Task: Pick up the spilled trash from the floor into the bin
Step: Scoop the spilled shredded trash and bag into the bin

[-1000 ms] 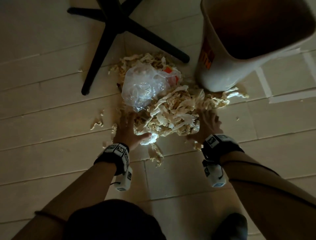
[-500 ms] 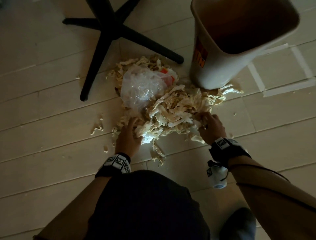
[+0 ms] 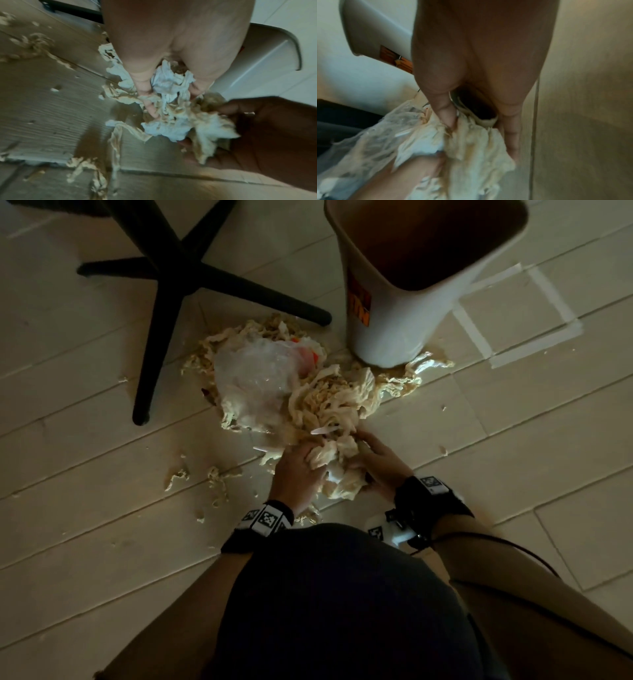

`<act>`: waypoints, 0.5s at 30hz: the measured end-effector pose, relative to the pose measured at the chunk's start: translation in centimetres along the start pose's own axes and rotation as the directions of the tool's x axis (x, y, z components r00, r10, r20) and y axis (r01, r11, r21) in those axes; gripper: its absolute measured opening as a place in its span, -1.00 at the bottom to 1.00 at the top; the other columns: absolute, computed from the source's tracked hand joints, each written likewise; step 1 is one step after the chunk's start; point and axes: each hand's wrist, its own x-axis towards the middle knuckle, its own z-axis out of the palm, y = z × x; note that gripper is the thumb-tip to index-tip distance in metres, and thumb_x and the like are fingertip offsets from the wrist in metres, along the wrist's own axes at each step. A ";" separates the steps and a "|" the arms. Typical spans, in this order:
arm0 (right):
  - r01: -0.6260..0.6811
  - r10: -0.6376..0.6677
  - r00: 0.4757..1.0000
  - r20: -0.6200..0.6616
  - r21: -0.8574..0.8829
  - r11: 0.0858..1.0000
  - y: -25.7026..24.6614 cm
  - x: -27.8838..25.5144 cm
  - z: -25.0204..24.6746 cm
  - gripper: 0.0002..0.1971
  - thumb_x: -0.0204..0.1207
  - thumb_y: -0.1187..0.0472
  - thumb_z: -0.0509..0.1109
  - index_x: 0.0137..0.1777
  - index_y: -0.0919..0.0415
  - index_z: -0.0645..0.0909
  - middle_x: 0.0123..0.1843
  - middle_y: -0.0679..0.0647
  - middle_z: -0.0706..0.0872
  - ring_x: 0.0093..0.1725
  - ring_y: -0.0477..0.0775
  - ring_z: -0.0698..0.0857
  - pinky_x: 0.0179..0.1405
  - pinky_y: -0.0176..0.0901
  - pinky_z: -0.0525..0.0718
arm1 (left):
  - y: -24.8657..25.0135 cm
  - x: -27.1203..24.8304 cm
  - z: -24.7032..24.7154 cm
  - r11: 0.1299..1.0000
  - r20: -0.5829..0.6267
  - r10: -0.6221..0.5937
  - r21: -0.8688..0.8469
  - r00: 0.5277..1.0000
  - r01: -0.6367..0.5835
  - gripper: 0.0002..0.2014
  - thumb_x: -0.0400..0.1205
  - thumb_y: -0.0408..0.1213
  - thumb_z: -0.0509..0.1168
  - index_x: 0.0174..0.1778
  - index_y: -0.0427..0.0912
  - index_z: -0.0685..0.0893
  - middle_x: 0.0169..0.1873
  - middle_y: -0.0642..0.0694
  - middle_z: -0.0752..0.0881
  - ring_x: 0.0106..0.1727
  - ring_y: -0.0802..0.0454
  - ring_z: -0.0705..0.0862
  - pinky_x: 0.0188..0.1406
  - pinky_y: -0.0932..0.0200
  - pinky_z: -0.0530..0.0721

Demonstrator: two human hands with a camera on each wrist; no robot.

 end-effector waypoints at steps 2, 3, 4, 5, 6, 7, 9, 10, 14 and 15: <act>-0.021 0.014 0.998 0.068 0.114 0.993 0.0 -0.3 0.4 -0.41 0.49 0.24 0.47 0.48 -0.20 0.46 0.31 0.16 0.70 0.21 0.31 0.74 0.12 0.41 0.74 | 1.1 -0.6 0.7 0.994 0.029 0.049 -0.104 0.998 -0.046 -0.72 0.50 -0.35 0.42 0.10 0.02 0.69 -0.04 0.08 0.73 -0.03 0.11 0.72 -0.09 0.17 0.68; -0.016 0.005 0.997 0.081 0.140 0.990 0.0 -0.4 0.7 -0.40 0.48 0.17 0.52 0.49 -0.18 0.45 0.31 0.14 0.71 0.22 0.31 0.75 0.11 0.40 0.75 | 1.5 -0.7 1.0 0.990 0.050 0.059 -0.132 0.997 -0.052 -0.70 0.49 -0.32 0.42 0.08 0.10 0.66 -0.02 0.16 0.73 0.01 0.18 0.72 -0.04 0.18 0.70; 0.004 -0.016 0.997 0.079 0.152 0.988 0.1 -0.2 1.0 -0.33 0.41 0.09 0.59 0.50 -0.17 0.44 0.30 0.13 0.72 0.23 0.29 0.75 0.12 0.40 0.74 | 1.9 -0.8 1.3 0.988 0.068 0.061 -0.145 0.996 -0.051 -0.67 0.48 -0.29 0.43 0.09 0.18 0.62 0.04 0.21 0.72 0.07 0.23 0.71 0.04 0.16 0.72; 0.021 -0.033 0.997 0.075 0.157 0.987 0.1 -0.2 1.3 -0.26 0.32 0.07 0.66 0.51 -0.12 0.44 0.30 0.16 0.73 0.25 0.30 0.75 0.16 0.40 0.73 | 2.1 -0.7 1.5 0.989 0.084 0.049 -0.146 0.995 -0.036 -0.60 0.47 -0.28 0.44 0.14 0.23 0.57 0.09 0.22 0.70 0.11 0.22 0.70 0.09 0.08 0.73; 0.044 -0.058 0.995 0.079 0.176 0.983 0.1 0.0 1.5 -0.23 0.27 0.11 0.71 0.49 -0.03 0.47 0.29 0.21 0.74 0.26 0.32 0.74 0.21 0.39 0.71 | 2.3 -0.7 1.5 0.988 0.104 0.032 -0.157 0.994 -0.015 -0.51 0.47 -0.30 0.45 0.23 0.25 0.51 0.13 0.18 0.69 0.12 0.19 0.72 0.10 -0.01 0.75; 0.059 -0.075 0.994 0.079 0.192 0.980 0.1 0.2 1.7 -0.28 0.27 0.20 0.72 0.44 0.08 0.52 0.27 0.27 0.75 0.27 0.35 0.74 0.25 0.37 0.69 | 2.4 -0.6 1.5 0.983 0.137 0.017 -0.184 0.990 0.008 -0.39 0.49 -0.34 0.46 0.36 0.25 0.42 0.18 0.13 0.69 0.14 0.16 0.73 0.09 -0.04 0.77; 0.059 -0.064 0.998 0.020 0.216 0.975 -0.1 0.3 1.5 -0.39 0.27 0.38 0.68 0.32 0.12 0.59 0.21 0.27 0.79 0.21 0.32 0.77 0.25 0.33 0.71 | 2.6 -1.1 1.0 0.956 0.221 0.053 -0.293 0.974 0.015 -0.21 0.53 -0.38 0.46 0.58 0.18 0.21 0.31 0.05 0.62 0.21 0.24 0.70 0.11 0.15 0.76; 0.055 -0.052 0.998 -0.021 0.226 0.973 0.1 0.4 1.2 -0.37 0.25 0.41 0.68 0.32 0.09 0.59 0.18 0.25 0.80 0.18 0.28 0.79 0.23 0.33 0.72 | 2.7 -1.2 0.6 0.934 0.253 0.093 -0.357 0.963 0.004 -0.14 0.54 -0.38 0.47 0.63 0.15 0.13 0.36 0.04 0.57 0.26 0.30 0.66 0.14 0.24 0.72; 0.130 -0.112 0.990 -0.080 0.270 0.954 0.4 0.4 1.0 -0.38 0.29 0.42 0.64 0.36 0.10 0.61 0.17 0.24 0.81 0.17 0.28 0.79 0.23 0.21 0.74 | 2.9 -1.0 -0.5 0.878 0.289 0.134 -0.477 0.948 0.022 -0.06 0.50 -0.26 0.51 0.66 0.22 0.06 0.42 0.11 0.55 0.36 0.19 0.61 0.34 0.07 0.61; 0.144 -0.122 0.988 -0.098 0.273 0.951 0.2 0.3 1.2 -0.41 0.32 0.45 0.62 0.34 0.11 0.61 0.16 0.24 0.81 0.14 0.26 0.80 0.19 0.16 0.76 | 3.1 -0.8 -0.7 0.891 0.289 0.121 -0.454 0.950 0.025 -0.09 0.51 -0.22 0.49 0.66 0.25 0.08 0.44 0.10 0.54 0.38 0.18 0.60 0.37 0.06 0.60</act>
